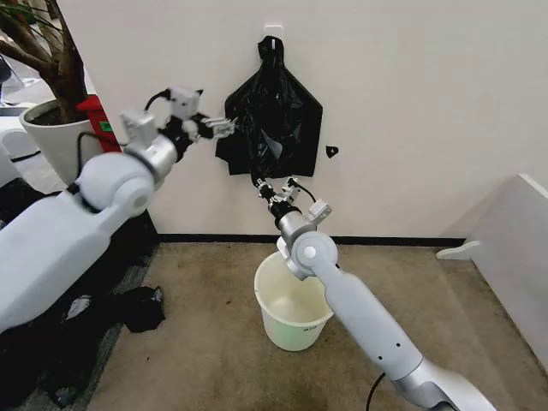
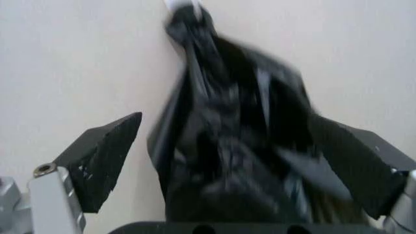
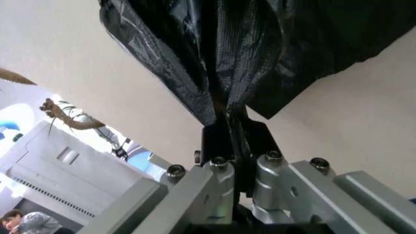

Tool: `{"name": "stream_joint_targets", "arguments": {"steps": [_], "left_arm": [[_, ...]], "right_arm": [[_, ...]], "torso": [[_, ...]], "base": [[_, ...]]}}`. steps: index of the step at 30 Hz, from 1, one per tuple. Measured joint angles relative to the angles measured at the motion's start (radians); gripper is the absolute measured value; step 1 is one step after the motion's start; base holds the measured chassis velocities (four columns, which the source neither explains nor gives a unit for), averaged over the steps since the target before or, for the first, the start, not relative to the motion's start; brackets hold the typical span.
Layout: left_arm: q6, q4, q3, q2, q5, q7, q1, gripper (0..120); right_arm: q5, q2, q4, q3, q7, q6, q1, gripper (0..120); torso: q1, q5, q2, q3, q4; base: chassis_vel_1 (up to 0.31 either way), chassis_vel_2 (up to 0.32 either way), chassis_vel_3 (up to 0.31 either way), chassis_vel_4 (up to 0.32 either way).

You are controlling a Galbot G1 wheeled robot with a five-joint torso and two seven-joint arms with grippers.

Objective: Place the garbage bag over the trash bin.

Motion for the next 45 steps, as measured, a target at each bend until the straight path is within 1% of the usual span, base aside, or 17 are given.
{"name": "stream_joint_targets", "arguments": {"steps": [1,2,3,5,6,7,9,11,15,21,30,35,36,40,41,45], "left_arm": [[0.057,0.002,0.013,0.001,0.034,0.028,-0.014,100],[0.057,0.002,0.013,0.001,0.034,0.028,-0.014,100],[0.111,-0.002,0.019,0.004,0.072,0.055,-0.022,100],[0.177,-0.007,0.031,0.007,0.125,0.095,-0.037,100],[0.183,-0.007,0.033,0.006,0.130,0.099,-0.039,100],[0.232,-0.004,0.059,-0.003,0.166,0.114,-0.061,100],[0.239,-0.002,0.064,-0.006,0.170,0.115,-0.066,100],[0.277,0.027,0.128,-0.042,0.212,0.133,-0.119,100],[0.304,0.074,0.190,-0.090,0.266,0.162,-0.171,100],[0.318,0.116,0.210,-0.110,0.329,0.207,-0.184,100],[0.270,0.176,0.224,-0.152,0.358,0.190,-0.187,100],[0.245,0.220,0.237,-0.183,0.426,0.218,-0.205,100],[0.245,0.220,0.237,-0.183,0.426,0.218,-0.205,100],[0.225,0.246,0.250,-0.202,0.493,0.246,-0.217,100],[0.216,0.257,0.254,-0.210,0.524,0.253,-0.221,100],[0.220,0.273,0.255,-0.223,0.571,0.256,-0.228,100]], "right_arm": [[0.000,-0.005,0.004,0.005,-0.001,-0.001,-0.006,0],[0.000,-0.005,0.004,0.005,-0.001,-0.001,-0.006,0],[0.001,-0.008,0.009,0.009,-0.002,-0.002,-0.011,0],[0.001,-0.013,0.012,0.015,-0.006,-0.004,-0.019,0],[0.001,-0.014,0.012,0.016,-0.007,-0.004,-0.019,0],[0.001,-0.016,0.013,0.021,-0.013,-0.006,-0.024,0],[0.001,-0.016,0.013,0.022,-0.014,-0.006,-0.025,0],[0.001,-0.017,0.018,0.026,-0.021,-0.008,-0.033,0],[-0.004,-0.009,0.020,0.026,-0.031,-0.011,-0.037,0],[-0.007,-0.004,0.017,0.023,-0.033,-0.011,-0.036,0],[-0.007,-0.003,0.013,0.022,-0.038,-0.012,-0.036,0],[-0.009,-0.002,0.009,0.022,-0.044,-0.012,-0.037,0],[-0.009,-0.002,0.009,0.022,-0.044,-0.012,-0.037,0],[-0.010,-0.003,0.009,0.023,-0.046,-0.012,-0.040,0],[-0.012,-0.003,0.010,0.023,-0.047,-0.012,-0.041,0],[-0.014,-0.003,0.010,0.024,-0.048,-0.012,-0.043,0]], "torso": [[0.000,-0.0003,0.000,0.000,0.0002],[0.000,-0.0003,0.000,0.000,0.0002],[0.000,-0.0003,0.000,0.000,0.0004],[0.000,-0.0003,0.000,0.000,0.0008],[0.000,-0.0003,0.000,0.000,0.0007],[0.000,-0.0002,0.000,0.000,0.0009],[0.000,-0.0003,0.000,0.000,0.0009],[0.000,-0.0001,0.000,0.000,0.0002],[0.000,-0.0001,0.000,0.000,-0.0002],[0.000,-0.0003,0.000,0.000,0.0006],[0.000,-0.0004,0.000,0.000,0.0003],[0.000,-0.0003,0.000,0.000,0.0002],[0.000,-0.0003,0.000,0.000,0.0002],[0.000,-0.0002,0.000,0.000,0.0003],[0.000,-0.0002,0.000,0.000,0.0003],[0.000,-0.0002,0.000,0.000,0.0001]], "base": [[0.000,0.000,0.000,0.000],[0.000,0.000,0.000,0.000],[0.000,0.000,0.000,0.000],[0.000,0.000,0.000,0.000],[0.000,0.000,0.000,0.000],[0.000,0.000,0.000,0.000],[0.000,0.000,0.000,0.000],[0.000,0.000,0.000,0.000],[0.000,0.000,0.000,0.000],[0.000,0.000,0.000,0.000],[0.000,0.000,0.000,0.000],[0.000,0.000,0.000,0.000],[0.000,0.000,0.000,0.000],[0.000,0.000,0.000,0.000],[0.000,0.000,0.000,0.000],[0.000,0.000,0.000,0.000]]}}
